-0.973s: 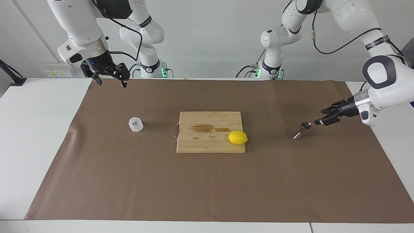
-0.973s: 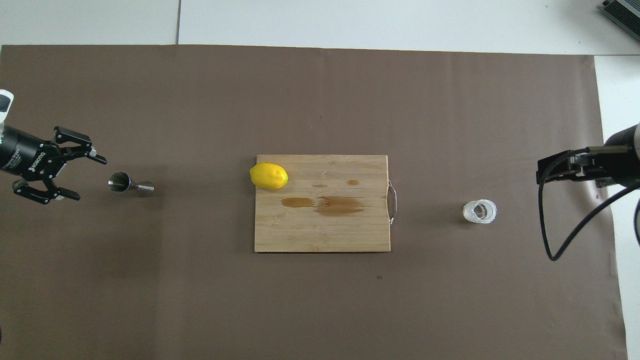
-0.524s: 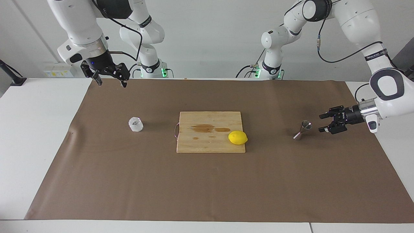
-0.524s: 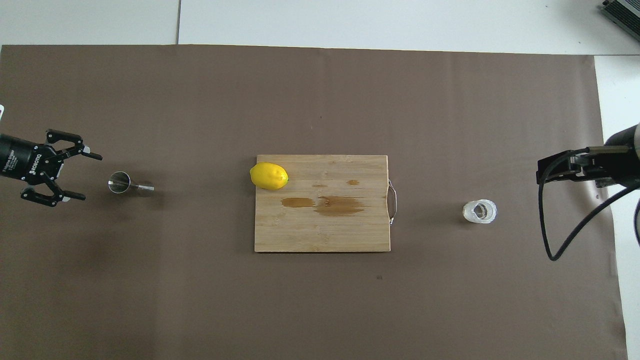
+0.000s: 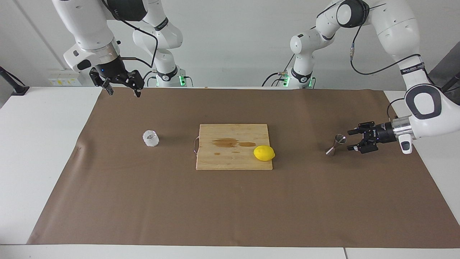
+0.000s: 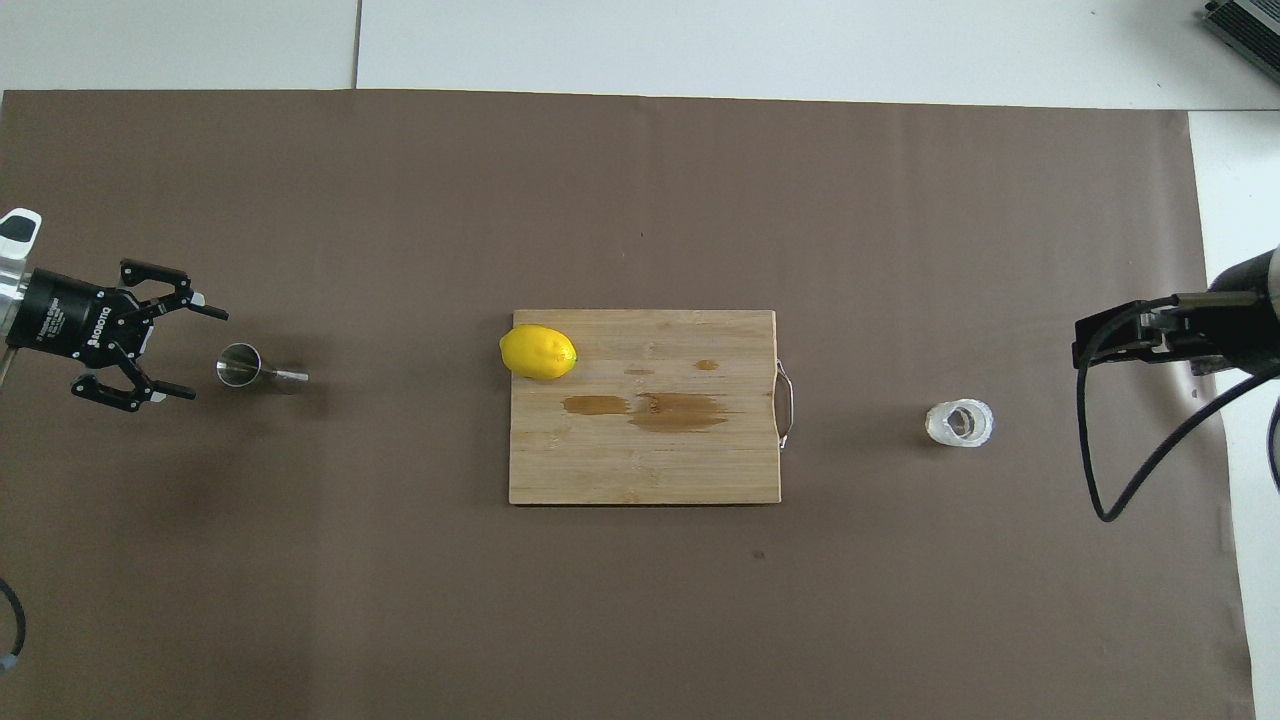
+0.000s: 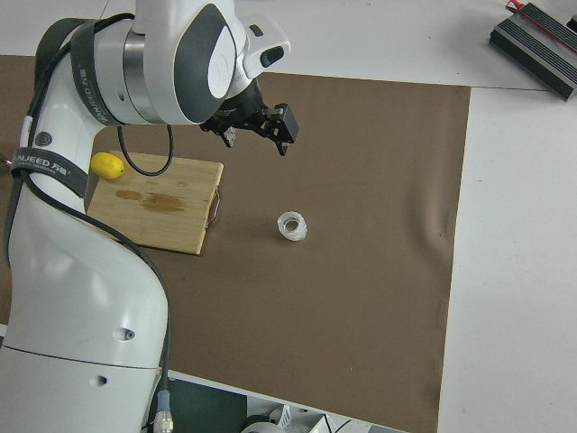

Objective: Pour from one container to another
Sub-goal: 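Open the left gripper and move it toward the metal cup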

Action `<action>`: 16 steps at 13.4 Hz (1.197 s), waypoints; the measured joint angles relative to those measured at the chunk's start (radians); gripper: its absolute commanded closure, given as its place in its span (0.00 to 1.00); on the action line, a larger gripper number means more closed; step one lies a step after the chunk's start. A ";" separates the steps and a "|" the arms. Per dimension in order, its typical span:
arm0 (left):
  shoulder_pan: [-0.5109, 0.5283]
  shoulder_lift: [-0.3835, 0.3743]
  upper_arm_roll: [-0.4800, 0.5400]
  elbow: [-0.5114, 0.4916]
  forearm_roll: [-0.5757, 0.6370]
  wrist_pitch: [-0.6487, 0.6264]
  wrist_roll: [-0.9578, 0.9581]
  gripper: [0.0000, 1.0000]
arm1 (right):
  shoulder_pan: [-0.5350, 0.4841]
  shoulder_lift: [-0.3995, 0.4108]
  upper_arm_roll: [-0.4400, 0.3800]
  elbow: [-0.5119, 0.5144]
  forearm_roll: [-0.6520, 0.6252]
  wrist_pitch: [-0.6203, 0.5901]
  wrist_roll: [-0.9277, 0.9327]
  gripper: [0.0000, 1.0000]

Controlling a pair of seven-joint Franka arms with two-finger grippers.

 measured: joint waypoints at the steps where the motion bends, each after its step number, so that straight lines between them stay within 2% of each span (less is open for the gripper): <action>1: 0.001 0.011 0.002 0.000 -0.002 0.001 0.000 0.00 | 0.000 0.000 0.000 0.000 0.000 0.000 0.000 0.00; 6: 0.004 0.037 0.000 -0.005 -0.009 0.012 -0.001 0.00 | 0.000 0.000 0.000 0.000 0.000 0.000 0.000 0.00; 16: -0.029 0.032 -0.008 -0.005 -0.057 0.036 -0.080 0.00 | 0.000 0.000 0.000 0.000 0.000 0.000 0.000 0.00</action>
